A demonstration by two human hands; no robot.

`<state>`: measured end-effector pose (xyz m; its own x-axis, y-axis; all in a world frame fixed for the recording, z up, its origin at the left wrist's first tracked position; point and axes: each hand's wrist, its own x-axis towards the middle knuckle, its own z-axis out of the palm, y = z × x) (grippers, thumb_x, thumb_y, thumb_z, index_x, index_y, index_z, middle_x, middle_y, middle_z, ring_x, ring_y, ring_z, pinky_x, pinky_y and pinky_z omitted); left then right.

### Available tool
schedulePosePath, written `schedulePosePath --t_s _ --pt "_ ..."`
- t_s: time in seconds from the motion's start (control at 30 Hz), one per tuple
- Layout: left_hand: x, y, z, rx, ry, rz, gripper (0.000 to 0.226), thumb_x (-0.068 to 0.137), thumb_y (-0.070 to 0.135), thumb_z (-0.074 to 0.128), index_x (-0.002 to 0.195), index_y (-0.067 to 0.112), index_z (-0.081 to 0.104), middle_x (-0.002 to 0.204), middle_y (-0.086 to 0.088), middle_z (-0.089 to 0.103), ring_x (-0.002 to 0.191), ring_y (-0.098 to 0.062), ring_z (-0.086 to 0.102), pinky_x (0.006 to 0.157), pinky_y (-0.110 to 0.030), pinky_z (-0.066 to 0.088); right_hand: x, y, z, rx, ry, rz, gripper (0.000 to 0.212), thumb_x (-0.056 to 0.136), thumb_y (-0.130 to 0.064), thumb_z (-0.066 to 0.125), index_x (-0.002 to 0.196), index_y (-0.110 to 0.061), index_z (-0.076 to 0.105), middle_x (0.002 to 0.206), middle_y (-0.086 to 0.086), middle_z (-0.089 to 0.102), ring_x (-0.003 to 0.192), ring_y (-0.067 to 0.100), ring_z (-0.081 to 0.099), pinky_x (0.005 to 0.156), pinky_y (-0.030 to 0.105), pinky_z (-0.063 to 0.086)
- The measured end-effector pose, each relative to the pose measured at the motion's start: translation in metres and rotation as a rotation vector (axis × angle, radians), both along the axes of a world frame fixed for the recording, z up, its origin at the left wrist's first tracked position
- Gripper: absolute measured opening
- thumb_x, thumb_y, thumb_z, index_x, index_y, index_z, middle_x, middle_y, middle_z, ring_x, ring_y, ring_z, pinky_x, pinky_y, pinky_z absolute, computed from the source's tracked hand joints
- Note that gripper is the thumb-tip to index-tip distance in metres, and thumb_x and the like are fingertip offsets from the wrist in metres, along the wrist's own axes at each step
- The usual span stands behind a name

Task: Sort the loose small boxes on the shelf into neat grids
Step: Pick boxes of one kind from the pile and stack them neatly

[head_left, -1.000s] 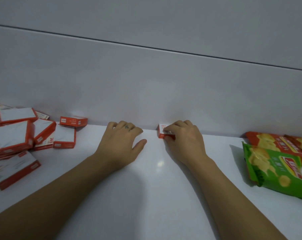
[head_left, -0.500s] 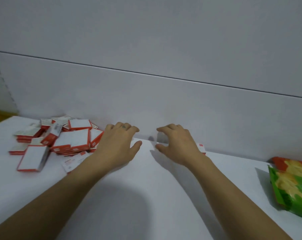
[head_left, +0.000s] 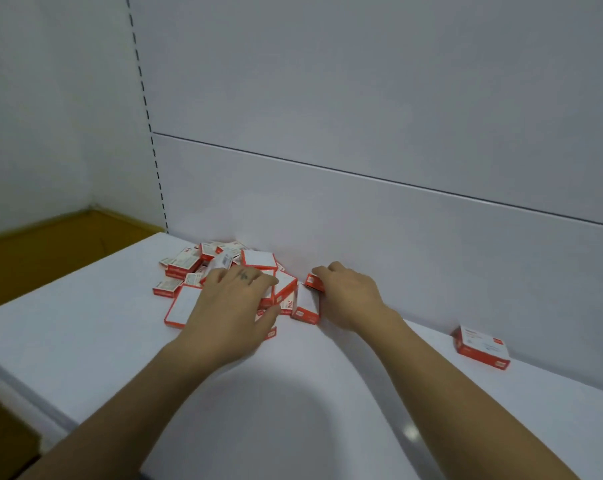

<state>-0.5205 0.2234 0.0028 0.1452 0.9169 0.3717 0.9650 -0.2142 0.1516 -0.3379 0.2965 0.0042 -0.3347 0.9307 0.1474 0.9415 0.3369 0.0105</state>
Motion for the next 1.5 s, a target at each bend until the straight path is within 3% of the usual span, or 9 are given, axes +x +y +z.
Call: schedulePosePath --t_s 0.17,0.4,0.57,0.67,0.9,1.0,1.17,1.33,1.5 --pt "0.006 -0.003 0.001 0.029 -0.017 -0.029 0.047 0.093 0.051 0.042 0.136 0.035 0.041 0.142 0.009 0.044 0.133 -0.014 0.033 0.113 -0.038 0.015 -0.005 0.008 -0.009 0.056 -0.002 0.001 0.031 0.089 -0.029 0.053 0.118 -0.018 0.049 0.108 0.004 0.056 0.093 0.028 0.061 0.066 0.031 0.039" --pt "0.027 0.001 -0.001 0.114 -0.049 -0.143 0.036 0.091 0.043 0.049 0.124 0.031 0.054 0.127 0.008 0.058 0.121 -0.016 0.047 0.105 -0.036 0.022 0.008 0.001 -0.014 0.067 0.315 -0.063 0.019 0.088 -0.021 0.049 0.103 -0.017 0.061 0.096 0.003 0.06 0.088 0.025 0.058 0.072 0.033 0.045" --pt "0.055 0.013 0.001 0.121 -0.055 -0.2 0.043 0.087 0.043 0.05 0.126 0.027 0.053 0.124 0.004 0.059 0.117 -0.021 0.05 0.101 -0.038 0.029 0.046 -0.024 0.005 0.051 0.632 -0.086 0.024 0.085 -0.012 0.057 0.105 -0.02 0.068 0.1 -0.002 0.063 0.087 0.015 0.059 0.078 0.022 0.045" --pt "0.081 0.02 0.004 0.116 -0.089 -0.27 0.05 0.088 0.045 0.053 0.134 0.027 0.043 0.129 0.006 0.054 0.119 -0.018 0.047 0.101 -0.036 0.027 0.075 -0.048 0.019 0.031 0.841 -0.143 0.019 0.083 -0.013 0.064 0.096 -0.027 0.068 0.091 -0.012 0.067 0.074 0.002 0.062 0.064 0.006 0.044" --pt "0.15 0.022 0.012 0.137 -0.195 -0.496 0.054 0.08 0.045 0.063 0.128 0.027 0.048 0.12 0.007 0.056 0.108 -0.017 0.053 0.094 -0.035 0.032 0.138 -0.098 0.036 -0.059 1.312 -0.361 0.017 0.082 -0.011 0.068 0.097 -0.018 0.071 0.088 -0.001 0.075 0.08 0.018 0.071 0.064 0.029 0.055" --pt "0.17 0.017 0.0 0.092 -0.3 -0.547 0.056 0.076 0.05 0.062 0.126 0.028 0.05 0.117 0.009 0.056 0.104 -0.014 0.054 0.092 -0.033 0.036 0.153 -0.114 0.031 -0.132 1.433 -0.383 0.017 0.085 -0.008 0.065 0.101 -0.011 0.069 0.088 0.006 0.076 0.084 0.025 0.072 0.08 0.04 0.058" --pt "0.176 0.006 -0.02 0.052 -0.396 -0.551 0.058 0.075 0.043 0.074 0.125 0.029 0.05 0.117 0.011 0.056 0.098 -0.013 0.052 0.088 -0.029 0.04 0.158 -0.126 0.013 -0.174 1.525 -0.405 0.017 0.089 -0.007 0.061 0.105 -0.005 0.068 0.091 0.012 0.075 0.082 0.025 0.071 0.081 0.036 0.058" --pt "0.165 0.003 -0.025 0.023 -0.435 -0.543 0.052 0.077 0.036 0.073 0.123 0.03 0.05 0.118 0.011 0.056 0.095 -0.003 0.04 0.089 -0.021 0.032 0.149 -0.13 0.003 -0.21 1.57 -0.385 0.021 0.091 -0.006 0.058 0.111 -0.005 0.066 0.094 0.013 0.074 0.083 0.025 0.071 0.08 0.035 0.058" --pt "0.165 0.003 -0.03 -0.012 -0.416 -0.591 0.051 0.079 0.041 0.065 0.127 0.03 0.05 0.122 0.01 0.057 0.108 -0.011 0.051 0.093 -0.024 0.035 0.149 -0.14 -0.004 -0.174 1.59 -0.386 0.029 0.091 -0.004 0.056 0.118 -0.013 0.063 0.095 0.008 0.075 0.084 0.026 0.072 0.08 0.035 0.059"
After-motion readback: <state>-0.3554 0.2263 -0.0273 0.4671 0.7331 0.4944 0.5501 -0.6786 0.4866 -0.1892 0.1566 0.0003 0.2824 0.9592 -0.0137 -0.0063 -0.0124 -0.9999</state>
